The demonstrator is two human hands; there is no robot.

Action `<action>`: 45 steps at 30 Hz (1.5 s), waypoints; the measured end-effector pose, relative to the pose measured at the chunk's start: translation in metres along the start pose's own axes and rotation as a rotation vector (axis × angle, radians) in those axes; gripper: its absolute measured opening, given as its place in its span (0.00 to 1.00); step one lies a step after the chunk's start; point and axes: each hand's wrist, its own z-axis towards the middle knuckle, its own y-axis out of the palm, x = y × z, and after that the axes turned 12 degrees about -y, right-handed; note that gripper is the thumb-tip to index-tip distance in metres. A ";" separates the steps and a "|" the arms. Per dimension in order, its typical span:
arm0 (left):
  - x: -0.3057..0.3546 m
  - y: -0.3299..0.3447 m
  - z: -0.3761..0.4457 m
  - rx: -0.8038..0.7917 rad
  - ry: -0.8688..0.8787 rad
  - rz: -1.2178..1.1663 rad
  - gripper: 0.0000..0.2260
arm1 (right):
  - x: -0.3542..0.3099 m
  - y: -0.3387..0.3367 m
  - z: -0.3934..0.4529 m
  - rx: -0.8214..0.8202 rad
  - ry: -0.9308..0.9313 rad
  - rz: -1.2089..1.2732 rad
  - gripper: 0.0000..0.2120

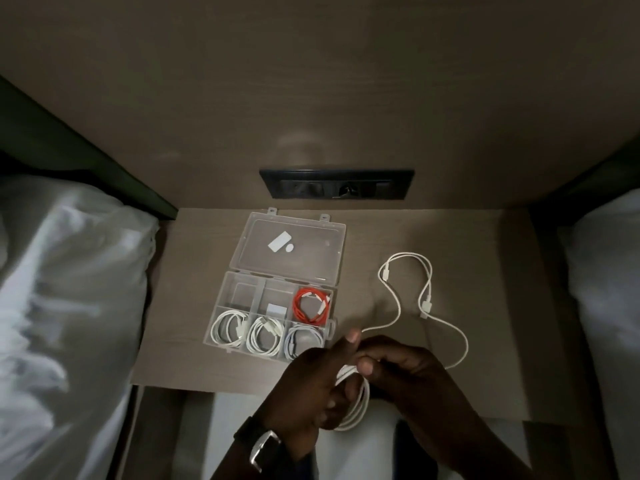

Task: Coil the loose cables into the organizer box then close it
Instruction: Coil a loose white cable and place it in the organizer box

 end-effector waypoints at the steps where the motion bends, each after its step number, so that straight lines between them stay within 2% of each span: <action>1: -0.004 -0.005 0.000 0.037 -0.004 -0.025 0.31 | 0.006 0.006 0.001 0.015 0.003 -0.018 0.09; 4: -0.015 -0.014 0.007 0.215 0.008 -0.077 0.26 | 0.022 0.026 0.010 0.135 0.028 -0.101 0.03; 7: -0.028 -0.027 0.021 0.471 0.124 -0.003 0.28 | 0.040 0.049 0.013 0.309 0.044 -0.176 0.05; 9: -0.036 -0.038 0.029 0.616 0.181 -0.023 0.20 | 0.050 0.062 0.012 0.387 0.037 -0.218 0.07; 12: -0.043 -0.048 0.034 0.654 0.185 -0.205 0.19 | 0.065 0.080 0.012 0.472 0.068 -0.300 0.08; 14: -0.046 -0.056 0.032 0.689 0.185 -0.293 0.22 | 0.075 0.091 0.011 0.362 0.077 -0.529 0.06; 16: -0.045 -0.066 0.030 0.700 0.203 -0.369 0.21 | 0.081 0.103 0.011 0.161 0.088 -0.774 0.12; 19: -0.044 -0.083 0.029 0.662 0.254 -0.437 0.21 | 0.080 0.111 0.022 -0.051 0.019 -0.940 0.19; 22: -0.041 -0.099 0.030 0.650 0.226 -0.509 0.23 | 0.074 0.118 0.038 -0.221 -0.068 -1.020 0.24; 24: -0.033 -0.109 0.033 0.634 0.166 -0.592 0.23 | 0.074 0.122 0.049 -0.275 -0.131 -1.101 0.24; 26: -0.024 -0.116 0.038 0.609 0.138 -0.643 0.24 | 0.078 0.120 0.065 -0.266 -0.186 -1.116 0.19; 28: -0.016 -0.118 0.047 0.579 0.215 -0.625 0.22 | 0.080 0.116 0.085 -0.147 -0.129 -0.921 0.12; 30: -0.009 -0.118 0.055 0.550 0.348 -0.492 0.17 | 0.080 0.109 0.109 0.014 -0.030 -0.711 0.11; 32: -0.004 -0.123 0.064 0.599 0.498 -0.160 0.08 | 0.079 0.104 0.131 0.168 0.042 -0.610 0.15; 33: -0.002 -0.129 0.070 0.643 0.585 0.061 0.07 | 0.080 0.101 0.140 0.208 0.047 -0.626 0.14; 35: 0.002 -0.143 0.084 0.729 0.674 0.461 0.10 | 0.083 0.096 0.154 0.188 0.037 -0.785 0.10; 38: 0.008 -0.156 0.100 0.856 0.584 0.821 0.16 | 0.092 0.090 0.170 0.133 0.024 -1.034 0.05; 40: 0.008 -0.158 0.107 0.904 0.546 0.887 0.15 | 0.096 0.089 0.176 0.127 0.018 -1.136 0.10; 45: 0.006 -0.161 0.109 0.946 0.662 0.768 0.08 | 0.105 0.090 0.175 0.025 -0.145 -1.373 0.08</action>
